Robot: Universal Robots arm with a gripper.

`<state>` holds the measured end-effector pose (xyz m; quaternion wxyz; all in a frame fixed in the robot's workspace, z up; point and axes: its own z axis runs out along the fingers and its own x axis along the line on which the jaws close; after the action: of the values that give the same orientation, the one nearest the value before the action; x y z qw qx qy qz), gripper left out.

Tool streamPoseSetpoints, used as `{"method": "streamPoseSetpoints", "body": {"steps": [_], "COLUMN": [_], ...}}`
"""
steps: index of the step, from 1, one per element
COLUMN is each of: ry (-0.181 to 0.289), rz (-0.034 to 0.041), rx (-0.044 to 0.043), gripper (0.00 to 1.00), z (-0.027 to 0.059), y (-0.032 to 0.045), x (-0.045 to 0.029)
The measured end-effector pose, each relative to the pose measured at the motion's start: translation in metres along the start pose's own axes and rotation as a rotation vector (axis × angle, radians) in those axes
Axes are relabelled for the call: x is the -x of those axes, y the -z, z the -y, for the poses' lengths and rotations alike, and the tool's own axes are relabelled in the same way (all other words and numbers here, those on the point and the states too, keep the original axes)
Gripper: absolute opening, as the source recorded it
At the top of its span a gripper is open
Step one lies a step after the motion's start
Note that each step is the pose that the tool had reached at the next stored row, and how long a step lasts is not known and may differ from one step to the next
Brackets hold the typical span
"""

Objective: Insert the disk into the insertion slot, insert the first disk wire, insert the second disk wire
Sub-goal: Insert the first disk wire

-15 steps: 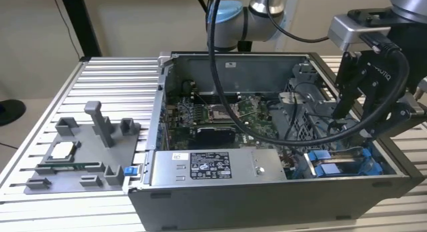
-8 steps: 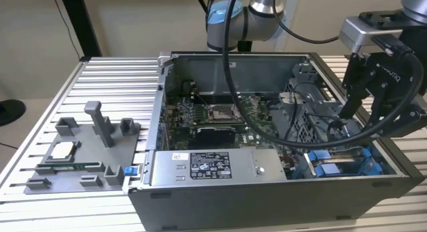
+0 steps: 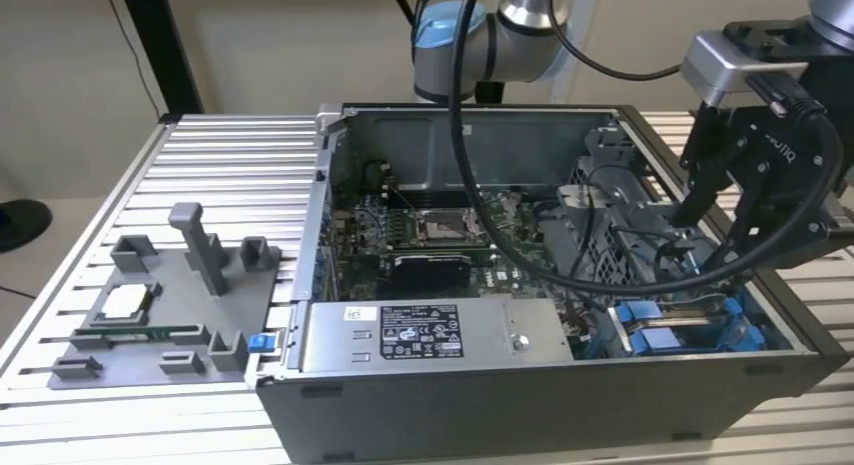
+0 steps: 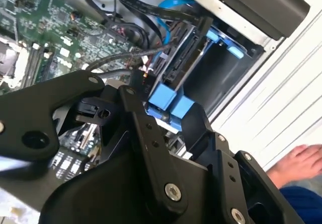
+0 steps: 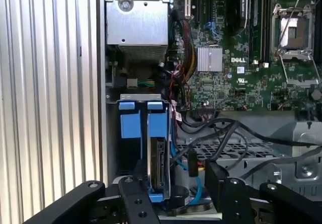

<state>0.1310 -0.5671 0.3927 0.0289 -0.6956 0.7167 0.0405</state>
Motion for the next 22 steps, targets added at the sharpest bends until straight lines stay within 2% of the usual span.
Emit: {"method": "streamPoseSetpoints", "body": {"steps": [1, 2, 6, 10, 14, 16, 17, 19, 20, 21, 22], "ry": [0.001, 0.001, -0.002, -0.002, -0.004, -0.004, -0.004, -0.003, -0.003, -0.002, -0.001], "rz": [0.0088, 0.0120, 0.0126, 0.0153, 0.0212, 0.0247, 0.0289, 0.0452, 0.0566, 0.0722, 0.0909], "rx": [0.0021, 0.0055, 0.0326, 0.0405, 0.0603, 0.0620, 0.0622, 0.0628, 0.0632, 0.0636, 0.0643], "gripper": [1.00, 1.00, 1.00, 1.00, 1.00, 1.00, 1.00, 1.00, 1.00, 1.00, 1.00], "z": [0.0001, 0.0003, 0.0015, 0.0056, 0.0064, 0.0067, 0.0068, 0.0071, 0.0072, 0.0073, 0.0074], "y": [-0.0002, -0.0006, -0.0028, -0.0060, -0.0080, -0.0098, -0.0107, -0.0121, -0.0124, -0.0125, -0.0126], "x": [0.0000, 0.0000, -0.0004, -0.0007, -0.0008, -0.0010, -0.0012, -0.0012, -0.0013, -0.0012, -0.0012]}}
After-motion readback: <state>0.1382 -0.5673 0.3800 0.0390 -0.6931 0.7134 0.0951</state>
